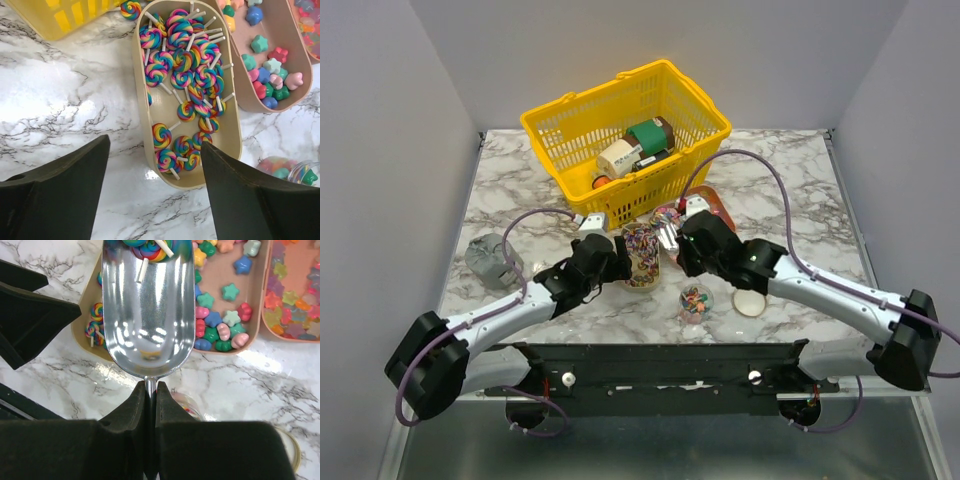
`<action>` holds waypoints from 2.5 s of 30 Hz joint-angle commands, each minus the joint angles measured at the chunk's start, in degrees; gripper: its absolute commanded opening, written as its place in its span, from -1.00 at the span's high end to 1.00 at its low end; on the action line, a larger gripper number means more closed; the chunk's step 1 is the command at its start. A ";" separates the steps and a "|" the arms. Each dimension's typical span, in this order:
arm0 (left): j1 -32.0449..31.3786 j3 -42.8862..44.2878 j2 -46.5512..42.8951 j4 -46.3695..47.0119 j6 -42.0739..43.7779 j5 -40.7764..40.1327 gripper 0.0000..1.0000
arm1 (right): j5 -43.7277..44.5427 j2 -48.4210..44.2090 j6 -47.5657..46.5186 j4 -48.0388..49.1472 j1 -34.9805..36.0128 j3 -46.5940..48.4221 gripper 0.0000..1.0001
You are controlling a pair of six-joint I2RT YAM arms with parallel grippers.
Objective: Pack the candies
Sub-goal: Scoop the fake candies from the storage box, then place the fake candies in the packing bottle.
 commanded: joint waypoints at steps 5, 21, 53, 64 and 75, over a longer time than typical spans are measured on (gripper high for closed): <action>-0.26 1.08 -3.73 -2.18 2.37 -5.48 -0.98 | 4.95 -10.18 3.92 -13.03 -0.15 -0.27 0.99; -0.26 1.26 -3.38 -2.36 1.93 -7.16 -0.98 | -0.04 -20.73 11.31 -32.98 -0.06 -1.68 0.99; -0.17 0.91 -0.48 -1.39 0.53 -9.18 -0.98 | -20.27 -6.59 3.22 -52.05 -0.15 6.76 0.99; -0.17 -0.23 -1.88 -1.48 0.88 -9.62 -0.98 | -24.13 -2.98 4.36 -57.59 -0.23 7.90 0.99; -0.26 -1.11 -2.67 -0.25 0.97 -9.88 -0.98 | -31.52 -5.79 2.61 -56.90 -6.55 4.30 0.99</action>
